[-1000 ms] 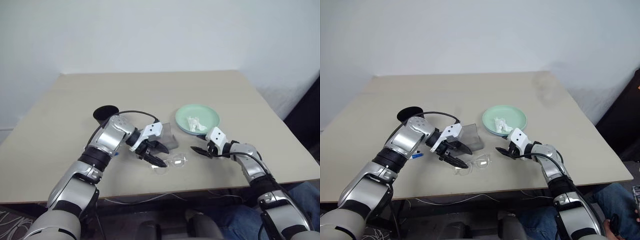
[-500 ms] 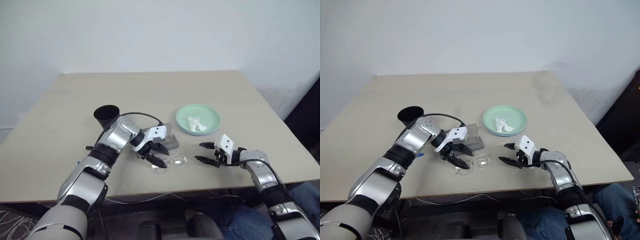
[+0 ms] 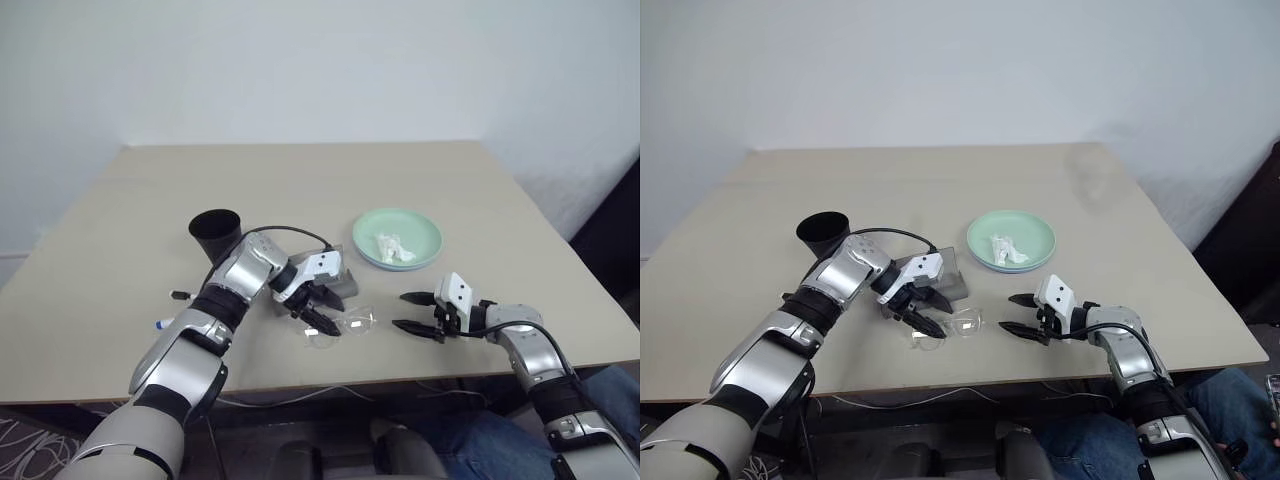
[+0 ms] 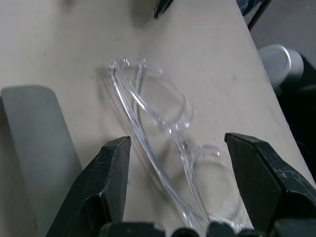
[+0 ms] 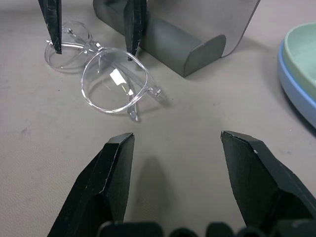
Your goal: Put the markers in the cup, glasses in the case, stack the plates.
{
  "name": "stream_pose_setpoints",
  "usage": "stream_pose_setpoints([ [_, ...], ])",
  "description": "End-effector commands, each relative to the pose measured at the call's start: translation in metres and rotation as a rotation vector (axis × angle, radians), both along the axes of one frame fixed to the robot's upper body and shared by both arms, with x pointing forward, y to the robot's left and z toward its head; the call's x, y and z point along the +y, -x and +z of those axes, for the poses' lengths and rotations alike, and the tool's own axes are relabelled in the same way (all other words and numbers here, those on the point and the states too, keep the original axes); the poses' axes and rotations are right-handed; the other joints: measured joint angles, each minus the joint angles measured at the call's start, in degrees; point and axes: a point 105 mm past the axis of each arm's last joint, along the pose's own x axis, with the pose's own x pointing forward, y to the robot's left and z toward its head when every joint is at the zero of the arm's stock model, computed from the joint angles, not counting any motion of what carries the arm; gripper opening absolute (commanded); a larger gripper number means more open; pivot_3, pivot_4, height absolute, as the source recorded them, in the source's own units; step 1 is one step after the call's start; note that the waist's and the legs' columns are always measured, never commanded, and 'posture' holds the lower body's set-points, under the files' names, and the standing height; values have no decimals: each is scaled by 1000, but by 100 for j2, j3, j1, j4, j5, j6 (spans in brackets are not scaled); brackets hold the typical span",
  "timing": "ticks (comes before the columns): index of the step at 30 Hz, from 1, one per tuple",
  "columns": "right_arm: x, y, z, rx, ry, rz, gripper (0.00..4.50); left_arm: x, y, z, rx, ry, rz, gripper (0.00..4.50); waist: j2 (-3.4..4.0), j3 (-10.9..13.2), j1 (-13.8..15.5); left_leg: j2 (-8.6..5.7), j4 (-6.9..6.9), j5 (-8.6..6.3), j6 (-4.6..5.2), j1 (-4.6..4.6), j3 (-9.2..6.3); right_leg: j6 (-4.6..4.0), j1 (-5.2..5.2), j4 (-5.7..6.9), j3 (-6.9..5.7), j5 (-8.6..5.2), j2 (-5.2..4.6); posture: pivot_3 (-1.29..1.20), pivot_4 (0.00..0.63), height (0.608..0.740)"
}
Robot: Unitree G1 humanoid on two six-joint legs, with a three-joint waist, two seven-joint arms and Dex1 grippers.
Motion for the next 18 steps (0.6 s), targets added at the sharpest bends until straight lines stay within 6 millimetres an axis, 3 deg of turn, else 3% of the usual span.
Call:
stream_pose_setpoints([
  [1, 3, -4, 13, -62, -12, 4, 3043, -4, -9, 15, -52, 21, 4, 3022, -1, 1, -1, 0, 0, 0, 0, 0, 0, 0, 0, 0, 0, 0, 0, 0, 0, 721],
  [5, 3, -4, 12, -68, -10, -8, 3049, -4, -9, 16, -48, 23, -4, 1931, -1, 1, 1, 0, 0, 0, 0, 1, -1, 0, 0, 1, 0, 0, 0, 0, 0, 721],
  [10, 0, -6, 15, -79, -13, -26, 3049, -3, -9, 17, -65, 23, -19, 131, -2, 1, 1, -1, 1, 0, 0, 0, -1, 0, 1, 1, 0, 0, -1, 0, 0, 721],
  [18, -1, -9, 16, -92, -8, -37, 3049, -2, -11, 18, -69, 27, -8, 131, -2, 1, 1, -3, 4, 0, 0, 2, -2, 0, 4, 2, 0, 0, -2, 0, 0, 721],
])
